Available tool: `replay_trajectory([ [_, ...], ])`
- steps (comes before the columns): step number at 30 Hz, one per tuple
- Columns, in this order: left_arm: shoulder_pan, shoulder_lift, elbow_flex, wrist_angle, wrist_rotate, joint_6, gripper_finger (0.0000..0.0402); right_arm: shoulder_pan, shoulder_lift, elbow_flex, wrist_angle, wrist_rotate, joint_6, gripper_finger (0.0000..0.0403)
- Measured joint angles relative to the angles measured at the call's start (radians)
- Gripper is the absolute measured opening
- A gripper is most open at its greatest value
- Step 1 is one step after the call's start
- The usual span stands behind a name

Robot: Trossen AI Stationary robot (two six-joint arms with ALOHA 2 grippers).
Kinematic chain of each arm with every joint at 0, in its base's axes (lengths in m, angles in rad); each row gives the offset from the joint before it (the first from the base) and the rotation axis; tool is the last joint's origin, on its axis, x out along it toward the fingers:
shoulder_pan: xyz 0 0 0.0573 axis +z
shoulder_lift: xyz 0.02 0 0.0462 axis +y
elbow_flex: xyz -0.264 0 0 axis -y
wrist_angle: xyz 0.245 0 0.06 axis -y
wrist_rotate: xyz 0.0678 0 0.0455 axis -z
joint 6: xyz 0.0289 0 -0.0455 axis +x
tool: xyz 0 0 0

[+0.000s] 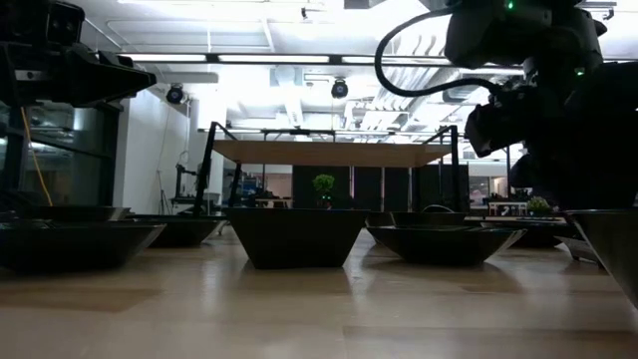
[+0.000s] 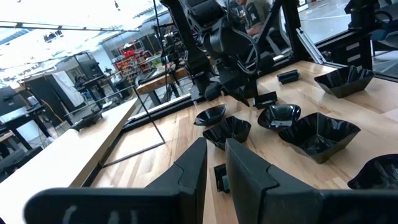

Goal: Pick & Place Mini shaped plates
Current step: Stack the black square plate on top of the black square plate on the shelf

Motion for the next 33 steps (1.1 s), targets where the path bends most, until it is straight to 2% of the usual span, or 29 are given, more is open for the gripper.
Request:
replay_trajectory([
  [7,0.000,0.000,0.000,0.000,0.000,0.000,0.0056,0.000,0.007,0.001,0.001,0.008,0.021,0.0112],
  [21,0.000,0.000,0.000,0.000,0.000,0.000,0.0056,0.000,0.006,0.002,0.001,-0.010,0.021,0.0007],
  [27,0.000,0.000,0.000,0.000,0.000,0.000,0.0056,0.000,-0.003,0.002,0.003,-0.033,0.049,0.0005],
  [33,0.000,0.000,0.000,0.000,0.000,0.000,0.0056,-0.017,-0.064,0.002,0.003,-0.054,0.105,0.0003],
])
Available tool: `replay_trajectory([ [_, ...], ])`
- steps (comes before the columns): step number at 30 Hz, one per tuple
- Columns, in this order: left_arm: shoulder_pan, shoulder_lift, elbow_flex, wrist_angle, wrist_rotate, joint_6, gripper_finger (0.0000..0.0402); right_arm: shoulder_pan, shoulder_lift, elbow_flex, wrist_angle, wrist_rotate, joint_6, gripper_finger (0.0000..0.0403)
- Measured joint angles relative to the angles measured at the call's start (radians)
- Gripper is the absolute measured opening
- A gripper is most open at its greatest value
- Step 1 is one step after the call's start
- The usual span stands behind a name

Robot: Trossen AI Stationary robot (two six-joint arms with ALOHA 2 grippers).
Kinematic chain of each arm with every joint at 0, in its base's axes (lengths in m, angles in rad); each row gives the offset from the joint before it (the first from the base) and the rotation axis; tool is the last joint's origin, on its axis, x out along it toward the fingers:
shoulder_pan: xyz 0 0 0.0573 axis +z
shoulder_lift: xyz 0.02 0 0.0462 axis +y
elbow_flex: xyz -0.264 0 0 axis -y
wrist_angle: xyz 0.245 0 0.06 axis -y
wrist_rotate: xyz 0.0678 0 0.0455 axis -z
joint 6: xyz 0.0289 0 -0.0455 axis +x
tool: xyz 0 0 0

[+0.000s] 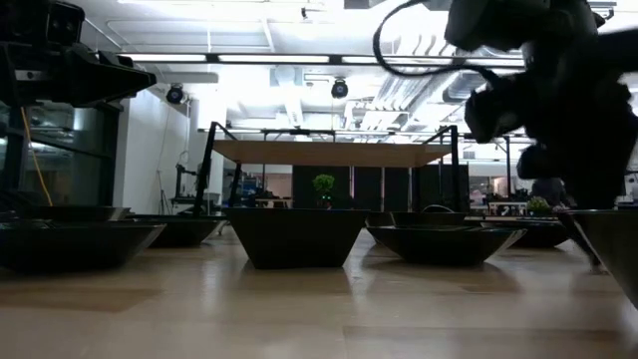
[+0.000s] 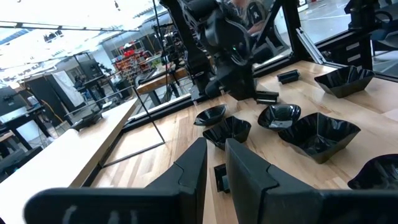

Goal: Pick & Place Mini shaped plates
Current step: Stack the black square plate on top of the black square plate on the shelf

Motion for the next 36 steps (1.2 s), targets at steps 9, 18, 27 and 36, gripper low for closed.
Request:
replay_trajectory([
  [9,0.000,0.000,0.000,0.000,0.000,0.000,0.0056,-0.087,-0.230,0.000,-0.008,0.055,0.065,0.0001],
  [18,0.000,0.000,0.000,0.000,0.000,0.000,0.0056,-0.306,-0.499,0.000,-0.007,0.115,0.064,0.0001],
  [27,0.000,0.000,0.000,0.000,0.000,0.000,0.0056,-0.562,-0.584,0.000,0.061,0.106,-0.063,0.0000],
  [36,0.000,0.000,0.000,0.000,0.000,0.000,0.0056,-0.773,-0.579,0.000,0.219,0.046,-0.101,0.0000],
])
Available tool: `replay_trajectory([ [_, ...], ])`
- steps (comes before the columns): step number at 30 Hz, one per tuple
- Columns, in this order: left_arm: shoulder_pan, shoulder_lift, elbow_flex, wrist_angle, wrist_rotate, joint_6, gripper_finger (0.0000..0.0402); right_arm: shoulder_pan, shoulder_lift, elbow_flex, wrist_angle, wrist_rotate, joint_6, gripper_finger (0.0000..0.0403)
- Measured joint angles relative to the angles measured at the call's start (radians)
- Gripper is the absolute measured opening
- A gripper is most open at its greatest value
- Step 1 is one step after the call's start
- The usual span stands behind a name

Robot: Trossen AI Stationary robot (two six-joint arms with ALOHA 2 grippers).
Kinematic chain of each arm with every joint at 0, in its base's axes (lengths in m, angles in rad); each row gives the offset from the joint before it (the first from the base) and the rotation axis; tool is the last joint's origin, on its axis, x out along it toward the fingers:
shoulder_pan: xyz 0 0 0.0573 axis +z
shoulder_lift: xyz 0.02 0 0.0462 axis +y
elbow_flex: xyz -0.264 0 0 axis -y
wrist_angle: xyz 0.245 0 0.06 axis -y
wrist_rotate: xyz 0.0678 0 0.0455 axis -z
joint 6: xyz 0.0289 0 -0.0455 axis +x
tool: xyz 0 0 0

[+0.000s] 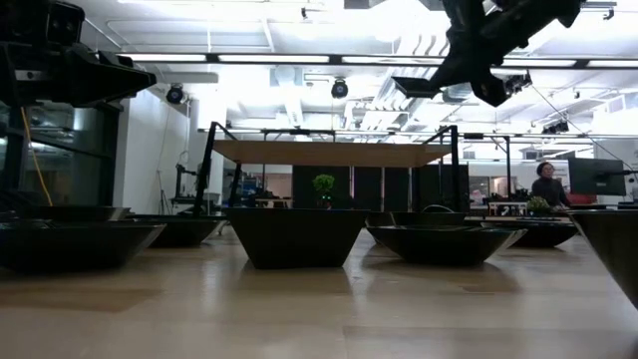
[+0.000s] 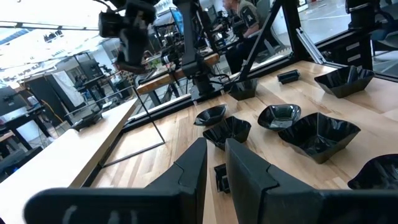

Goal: Pick & Place Mini shaped plates
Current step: Stack the black square plate on top of the black square plate on the shelf

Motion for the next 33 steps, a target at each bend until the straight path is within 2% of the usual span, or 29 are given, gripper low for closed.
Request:
replay_trajectory([
  [9,0.000,0.000,0.000,0.000,0.000,0.000,0.0056,-0.225,0.018,0.004,0.061,-0.122,0.017,0.0000],
  [14,0.000,0.000,0.000,0.000,0.000,0.000,0.0056,-0.314,0.101,0.095,0.048,-0.189,-0.019,0.0000],
  [24,0.000,0.000,0.000,0.000,0.000,0.000,0.0056,-0.361,0.365,0.409,-0.197,-0.186,-0.088,0.0000],
  [33,0.000,0.000,0.000,0.000,0.000,0.000,0.0056,-0.370,0.528,0.531,-0.320,-0.169,-0.035,0.0000],
])
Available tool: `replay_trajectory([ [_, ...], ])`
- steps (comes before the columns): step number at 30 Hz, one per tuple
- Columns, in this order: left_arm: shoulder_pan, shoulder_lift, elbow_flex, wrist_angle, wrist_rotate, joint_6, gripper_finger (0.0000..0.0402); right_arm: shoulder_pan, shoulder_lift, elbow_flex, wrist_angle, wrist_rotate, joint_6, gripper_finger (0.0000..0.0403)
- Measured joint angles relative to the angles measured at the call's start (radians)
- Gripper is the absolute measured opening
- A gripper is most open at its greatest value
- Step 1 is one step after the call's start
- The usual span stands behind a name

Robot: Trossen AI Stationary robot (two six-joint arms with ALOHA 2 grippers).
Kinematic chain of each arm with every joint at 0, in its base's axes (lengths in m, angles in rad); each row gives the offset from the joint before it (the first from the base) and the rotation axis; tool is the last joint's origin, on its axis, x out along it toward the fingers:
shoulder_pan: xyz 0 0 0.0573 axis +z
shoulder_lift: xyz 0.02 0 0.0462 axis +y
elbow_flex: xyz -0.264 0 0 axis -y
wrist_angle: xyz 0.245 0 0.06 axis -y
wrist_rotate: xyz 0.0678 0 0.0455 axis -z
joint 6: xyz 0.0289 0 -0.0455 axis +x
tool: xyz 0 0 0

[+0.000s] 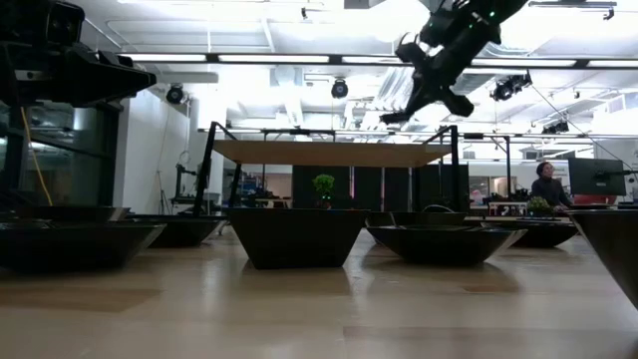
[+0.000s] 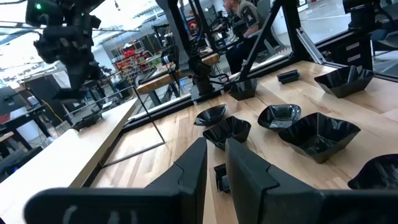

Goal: Pick & Place Mini shaped plates
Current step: Stack the black square plate on top of the black square plate on the shelf

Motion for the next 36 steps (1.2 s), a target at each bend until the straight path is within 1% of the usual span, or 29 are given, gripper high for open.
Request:
replay_trajectory([
  [7,0.000,0.000,0.000,0.000,0.000,0.000,0.0056,-0.024,0.049,-0.007,-0.014,0.001,0.021,0.0000],
  [36,0.000,0.000,0.000,0.000,0.000,0.000,0.0056,-0.036,0.050,-0.007,-0.004,0.001,-0.009,0.0000],
])
